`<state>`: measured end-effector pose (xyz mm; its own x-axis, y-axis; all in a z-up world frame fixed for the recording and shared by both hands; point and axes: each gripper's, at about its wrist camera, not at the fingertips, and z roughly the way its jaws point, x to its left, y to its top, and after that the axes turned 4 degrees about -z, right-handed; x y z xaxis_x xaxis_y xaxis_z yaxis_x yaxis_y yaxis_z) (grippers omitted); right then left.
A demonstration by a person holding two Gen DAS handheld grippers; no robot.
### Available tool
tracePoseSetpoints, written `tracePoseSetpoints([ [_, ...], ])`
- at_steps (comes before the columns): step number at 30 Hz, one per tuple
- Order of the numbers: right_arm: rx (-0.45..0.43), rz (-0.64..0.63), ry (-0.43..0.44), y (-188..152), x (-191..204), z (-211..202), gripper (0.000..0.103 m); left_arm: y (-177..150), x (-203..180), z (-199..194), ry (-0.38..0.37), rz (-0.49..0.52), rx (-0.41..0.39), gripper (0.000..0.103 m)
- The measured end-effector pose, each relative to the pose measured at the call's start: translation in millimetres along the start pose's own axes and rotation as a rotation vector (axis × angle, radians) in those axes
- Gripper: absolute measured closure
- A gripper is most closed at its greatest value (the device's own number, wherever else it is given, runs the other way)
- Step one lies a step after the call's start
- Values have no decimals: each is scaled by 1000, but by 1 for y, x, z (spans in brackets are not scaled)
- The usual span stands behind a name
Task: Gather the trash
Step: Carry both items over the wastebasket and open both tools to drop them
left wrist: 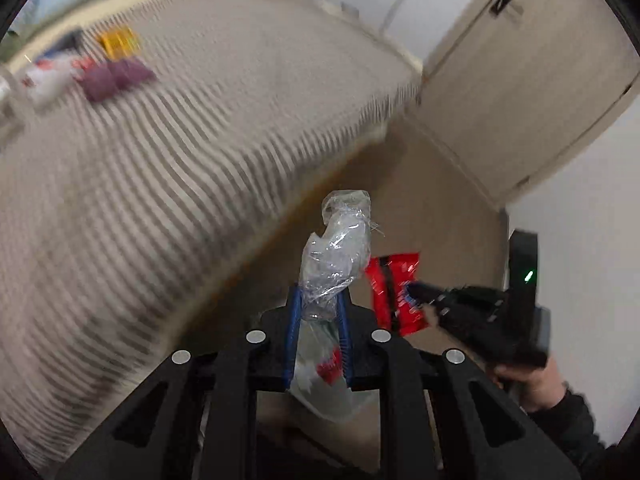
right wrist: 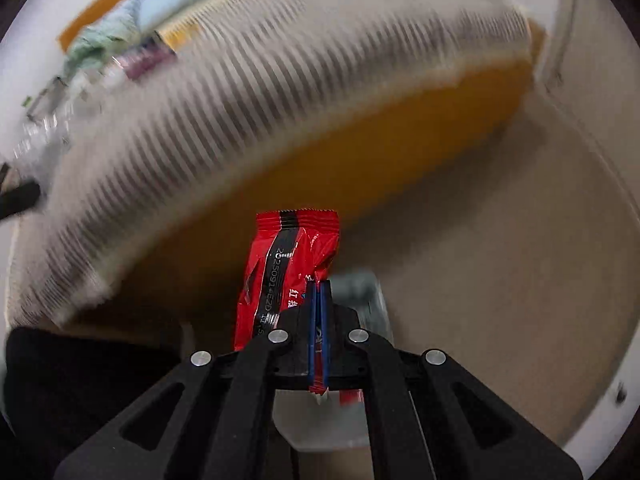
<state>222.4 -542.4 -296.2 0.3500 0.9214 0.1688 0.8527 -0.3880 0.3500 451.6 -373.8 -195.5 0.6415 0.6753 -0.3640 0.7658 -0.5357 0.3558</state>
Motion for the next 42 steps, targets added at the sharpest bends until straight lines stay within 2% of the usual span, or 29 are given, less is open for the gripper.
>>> tracePoseSetpoints([
  [2,64,17,-9,-24,-4,26,101,-1,-5,31,-48,-56,125,88],
  [3,114,10,-29,-40,-4,47,101,0,-5,43,-66,-112,141,88],
  [6,206,27,-25,-69,-6,88,101,4,-19,66,2,-53,153,88],
  [10,309,-3,-30,-99,7,145,101,1,-22,113,36,-112,274,88],
  [13,386,-60,21,-119,20,184,97,-13,-20,152,82,-181,374,88],
  [14,422,-72,10,-124,20,193,83,-17,-15,163,90,-213,411,88],
  [15,436,-59,-25,-128,16,198,61,-21,-12,176,100,-243,450,87],
  [17,383,15,-4,-130,1,191,47,-31,-15,193,142,-232,494,87],
  [18,355,78,20,-129,-10,184,45,-35,-18,200,162,-212,512,87],
  [21,262,229,4,-128,-44,158,45,-41,-24,221,229,-159,545,87],
  [25,184,302,-40,-125,-73,126,45,-51,-13,263,297,-171,642,87],
  [27,155,309,-57,-123,-80,111,45,-52,-9,279,321,-178,650,85],
  [29,149,311,-58,-122,-82,104,45,-52,-12,292,294,-192,648,78],
  [30,147,315,-59,-121,-85,101,45,-52,-14,298,280,-193,658,59],
  [32,141,316,-57,-122,-84,93,45,-53,-15,303,268,-205,671,38],
  [36,166,308,-55,-124,-79,97,45,-54,-11,306,336,-198,686,37],
  [42,208,257,-61,-118,-60,109,45,-49,-4,300,364,-220,680,37],
])
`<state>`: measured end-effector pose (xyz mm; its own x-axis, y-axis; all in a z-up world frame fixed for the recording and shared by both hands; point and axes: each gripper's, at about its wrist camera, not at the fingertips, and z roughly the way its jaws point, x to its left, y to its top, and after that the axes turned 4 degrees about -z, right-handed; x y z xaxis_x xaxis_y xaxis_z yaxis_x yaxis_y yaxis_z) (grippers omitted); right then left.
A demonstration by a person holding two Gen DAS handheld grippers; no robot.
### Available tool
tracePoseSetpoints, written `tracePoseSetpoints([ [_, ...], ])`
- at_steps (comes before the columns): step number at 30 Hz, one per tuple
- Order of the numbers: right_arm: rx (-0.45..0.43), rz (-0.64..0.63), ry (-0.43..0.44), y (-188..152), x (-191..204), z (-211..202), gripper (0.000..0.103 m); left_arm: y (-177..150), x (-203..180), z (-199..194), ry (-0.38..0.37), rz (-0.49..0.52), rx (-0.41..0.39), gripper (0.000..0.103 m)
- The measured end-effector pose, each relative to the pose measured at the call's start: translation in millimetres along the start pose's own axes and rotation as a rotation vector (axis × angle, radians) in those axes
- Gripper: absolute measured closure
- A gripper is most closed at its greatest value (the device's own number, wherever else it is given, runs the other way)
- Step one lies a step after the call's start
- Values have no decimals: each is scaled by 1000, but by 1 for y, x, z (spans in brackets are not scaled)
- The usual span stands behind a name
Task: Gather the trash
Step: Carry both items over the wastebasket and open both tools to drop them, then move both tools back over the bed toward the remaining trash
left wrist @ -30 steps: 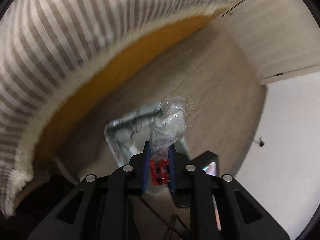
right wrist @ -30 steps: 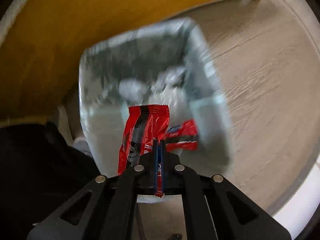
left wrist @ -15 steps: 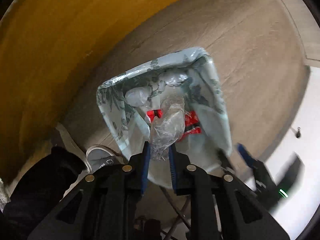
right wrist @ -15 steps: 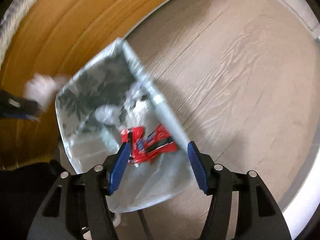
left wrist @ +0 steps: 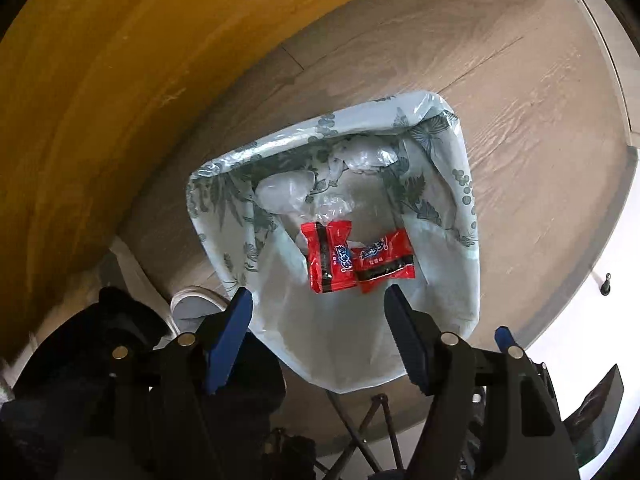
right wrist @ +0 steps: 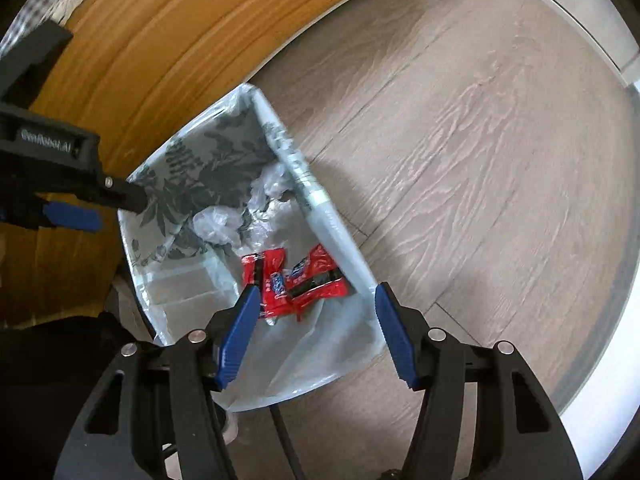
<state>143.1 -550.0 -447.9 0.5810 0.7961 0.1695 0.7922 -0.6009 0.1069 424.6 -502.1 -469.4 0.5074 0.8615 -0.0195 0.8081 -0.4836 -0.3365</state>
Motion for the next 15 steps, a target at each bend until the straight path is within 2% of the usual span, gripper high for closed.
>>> tracePoseSetpoints([
  [2,7,-21,-11,1,7,1,45,0,1,-1,-6,7,-3,35],
  [6,31,-12,-22,1,9,5,45,-5,2,-6,49,36,-40,33],
  [9,49,-19,-67,0,9,4,44,-8,7,-13,49,32,-45,33],
  [11,32,-18,-118,2,8,-5,38,-10,6,-25,96,51,-102,33],
  [12,24,-14,-130,2,7,-8,37,-12,5,-37,119,54,-161,32],
  [14,-6,6,-147,7,4,-22,37,-18,3,-59,110,58,-239,31],
  [15,-18,13,-154,8,3,-27,37,-23,2,-72,78,64,-274,31],
])
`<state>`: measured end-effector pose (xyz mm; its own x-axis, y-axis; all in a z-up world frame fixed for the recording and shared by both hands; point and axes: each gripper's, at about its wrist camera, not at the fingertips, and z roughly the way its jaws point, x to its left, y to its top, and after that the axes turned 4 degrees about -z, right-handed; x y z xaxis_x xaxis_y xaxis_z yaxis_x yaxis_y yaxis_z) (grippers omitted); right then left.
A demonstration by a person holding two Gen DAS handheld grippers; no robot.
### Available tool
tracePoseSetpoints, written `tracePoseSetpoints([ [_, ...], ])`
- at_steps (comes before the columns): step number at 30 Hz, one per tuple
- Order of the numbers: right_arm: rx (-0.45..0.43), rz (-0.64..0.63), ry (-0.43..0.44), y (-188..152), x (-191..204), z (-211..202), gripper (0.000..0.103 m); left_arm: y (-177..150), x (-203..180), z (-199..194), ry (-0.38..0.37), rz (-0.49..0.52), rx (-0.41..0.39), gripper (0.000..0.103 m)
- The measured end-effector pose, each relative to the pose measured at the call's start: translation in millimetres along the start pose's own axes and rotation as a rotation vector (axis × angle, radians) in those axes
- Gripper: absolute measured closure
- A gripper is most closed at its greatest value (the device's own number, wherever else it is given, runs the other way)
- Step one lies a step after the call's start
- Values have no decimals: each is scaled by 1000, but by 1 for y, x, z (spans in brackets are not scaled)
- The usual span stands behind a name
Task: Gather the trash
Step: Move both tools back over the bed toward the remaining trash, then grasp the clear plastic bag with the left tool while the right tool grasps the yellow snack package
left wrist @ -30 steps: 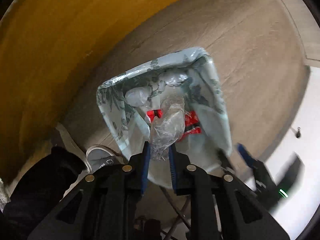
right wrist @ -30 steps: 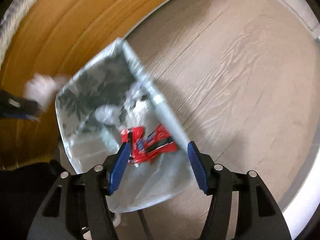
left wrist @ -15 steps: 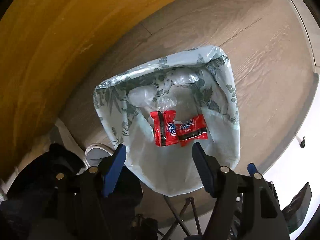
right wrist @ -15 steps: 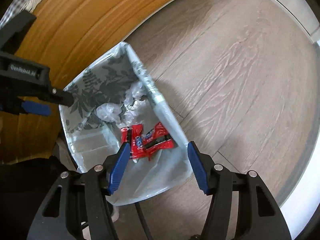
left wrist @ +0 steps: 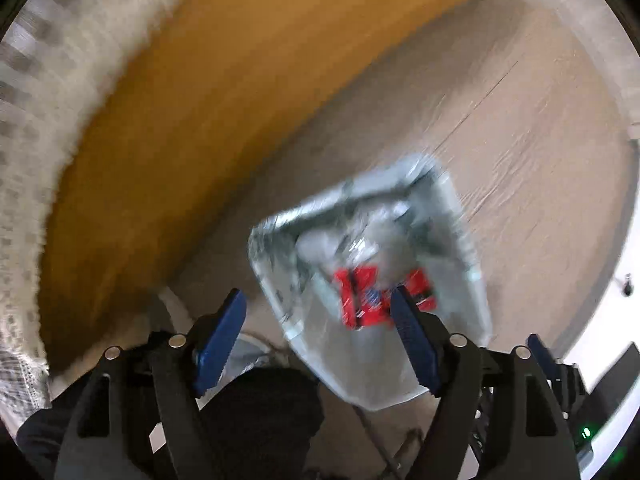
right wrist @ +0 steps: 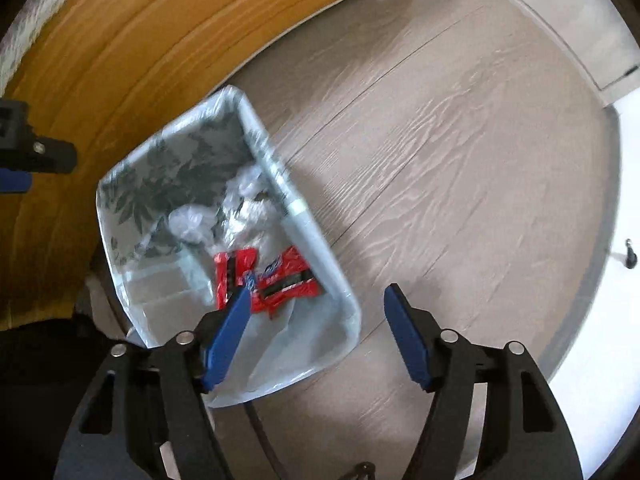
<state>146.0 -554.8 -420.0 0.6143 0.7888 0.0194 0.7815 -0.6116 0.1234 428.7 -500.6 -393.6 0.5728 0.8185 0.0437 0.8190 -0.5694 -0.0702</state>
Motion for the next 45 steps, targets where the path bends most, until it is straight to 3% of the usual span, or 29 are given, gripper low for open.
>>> tracePoseSetpoints([
  [5,-89,36,-30,20,-7,-38,37,-9,21,-74,-165,-59,-162,30],
  [8,-168,50,-40,41,-4,-68,37,-13,62,-125,-262,-156,-289,30],
  [11,-267,46,-32,73,10,-105,37,-9,94,-160,-298,-173,-378,30],
  [14,-344,16,-10,100,32,-134,37,-4,139,-200,-326,-168,-518,30],
  [18,-452,-62,45,138,80,-175,37,-1,214,-243,-292,-139,-771,30],
  [22,-514,-145,91,157,121,-196,32,18,286,-247,-154,-121,-904,30],
  [25,-556,-227,138,179,171,-206,31,44,333,-238,-93,-149,-924,32],
  [26,-560,-237,154,184,180,-208,31,54,344,-233,-84,-155,-922,38],
  [30,-571,-295,199,204,215,-212,31,116,377,-202,12,-141,-816,45],
  [33,-584,-344,214,219,240,-215,31,154,404,-178,20,-184,-701,45],
  [37,-598,-428,217,248,272,-215,31,179,437,-171,-12,-214,-695,45],
  [39,-612,-465,213,269,289,-214,31,193,447,-169,-47,-189,-682,25],
  [42,-617,-530,228,308,321,-214,31,205,450,-168,-79,-163,-697,23],
  [43,-623,-550,226,323,335,-214,31,210,450,-168,-83,-151,-701,25],
  [44,-622,-568,226,333,344,-213,31,214,449,-168,-80,-141,-707,47],
  [45,-619,-603,242,355,364,-211,31,217,447,-168,-85,-133,-698,81],
])
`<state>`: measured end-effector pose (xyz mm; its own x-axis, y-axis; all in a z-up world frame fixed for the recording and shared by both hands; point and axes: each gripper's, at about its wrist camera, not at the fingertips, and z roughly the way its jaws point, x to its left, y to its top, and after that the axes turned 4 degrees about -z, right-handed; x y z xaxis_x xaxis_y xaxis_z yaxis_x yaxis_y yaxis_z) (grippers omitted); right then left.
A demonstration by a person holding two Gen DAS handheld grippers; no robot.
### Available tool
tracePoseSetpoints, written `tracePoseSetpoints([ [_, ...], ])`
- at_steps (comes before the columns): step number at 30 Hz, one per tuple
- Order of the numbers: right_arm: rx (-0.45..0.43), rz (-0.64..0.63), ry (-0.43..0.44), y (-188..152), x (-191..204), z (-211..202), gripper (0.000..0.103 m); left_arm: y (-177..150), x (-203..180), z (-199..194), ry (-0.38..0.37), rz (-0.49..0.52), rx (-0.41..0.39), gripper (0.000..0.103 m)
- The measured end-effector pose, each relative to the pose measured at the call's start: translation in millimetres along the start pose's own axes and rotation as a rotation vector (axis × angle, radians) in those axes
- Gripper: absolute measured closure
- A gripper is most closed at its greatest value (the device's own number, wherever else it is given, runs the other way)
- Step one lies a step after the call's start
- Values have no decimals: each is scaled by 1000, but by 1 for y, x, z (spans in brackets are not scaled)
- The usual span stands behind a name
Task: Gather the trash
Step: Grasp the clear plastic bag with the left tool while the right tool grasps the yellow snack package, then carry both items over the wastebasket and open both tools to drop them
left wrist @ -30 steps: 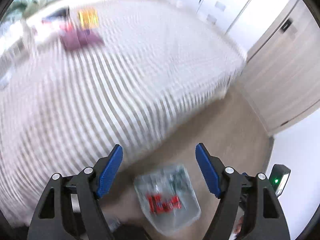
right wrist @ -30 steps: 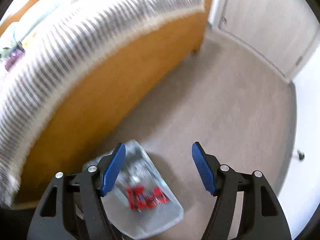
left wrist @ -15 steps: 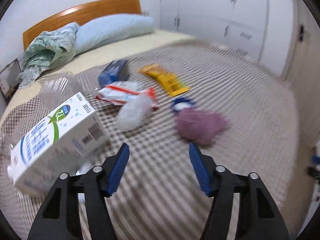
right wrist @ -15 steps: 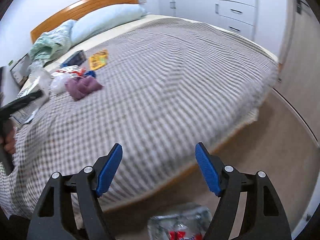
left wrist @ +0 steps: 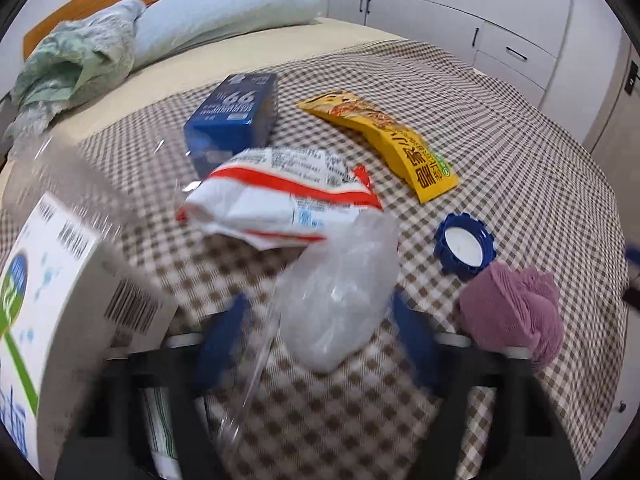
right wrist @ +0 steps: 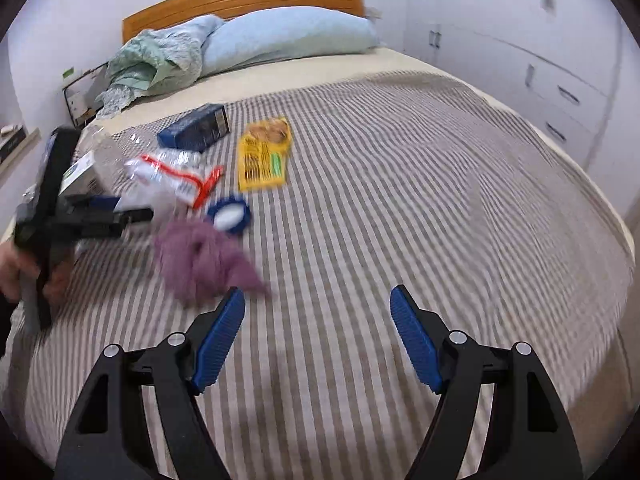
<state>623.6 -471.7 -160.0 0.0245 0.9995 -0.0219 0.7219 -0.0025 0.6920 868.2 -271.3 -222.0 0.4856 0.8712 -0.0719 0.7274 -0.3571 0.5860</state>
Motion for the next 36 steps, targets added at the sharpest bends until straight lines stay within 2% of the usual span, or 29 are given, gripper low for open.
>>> tracePoseSetpoints([
  [2,11,-2,37,31,2,33,31,2,0,-1,-4,-17,22,91],
  [3,29,-1,50,42,2,46,31,1,-2,-9,-29,-25,12,93],
  [5,52,-14,44,66,10,76,31,-4,-5,-29,-52,-11,-25,95],
  [8,115,-117,16,91,36,121,31,-6,-5,-56,-48,5,-83,96],
  [10,173,-149,0,102,48,151,31,-5,2,-68,-33,-22,-107,96],
  [13,248,-118,-4,110,46,177,31,-5,18,-79,-30,-87,-118,96],
  [14,263,-109,2,111,45,182,34,-5,22,-79,-33,-102,-115,96],
  [15,282,-85,20,112,42,186,47,-6,27,-82,-35,-115,-117,97],
  [17,274,-67,31,112,40,181,49,-9,34,-89,-33,-128,-121,97],
  [21,221,-133,-45,104,47,139,51,-15,44,-105,-32,-164,-112,97],
  [26,143,-123,-64,86,37,42,51,-28,39,-158,-22,-189,-137,97],
  [30,95,-119,-75,64,29,-37,51,-38,16,-216,-61,-196,-160,97],
  [32,81,-136,-80,54,25,-64,51,-43,3,-237,-61,-185,-178,97],
  [36,51,-181,-100,7,21,-141,51,-63,-32,-293,-87,-169,-211,97],
])
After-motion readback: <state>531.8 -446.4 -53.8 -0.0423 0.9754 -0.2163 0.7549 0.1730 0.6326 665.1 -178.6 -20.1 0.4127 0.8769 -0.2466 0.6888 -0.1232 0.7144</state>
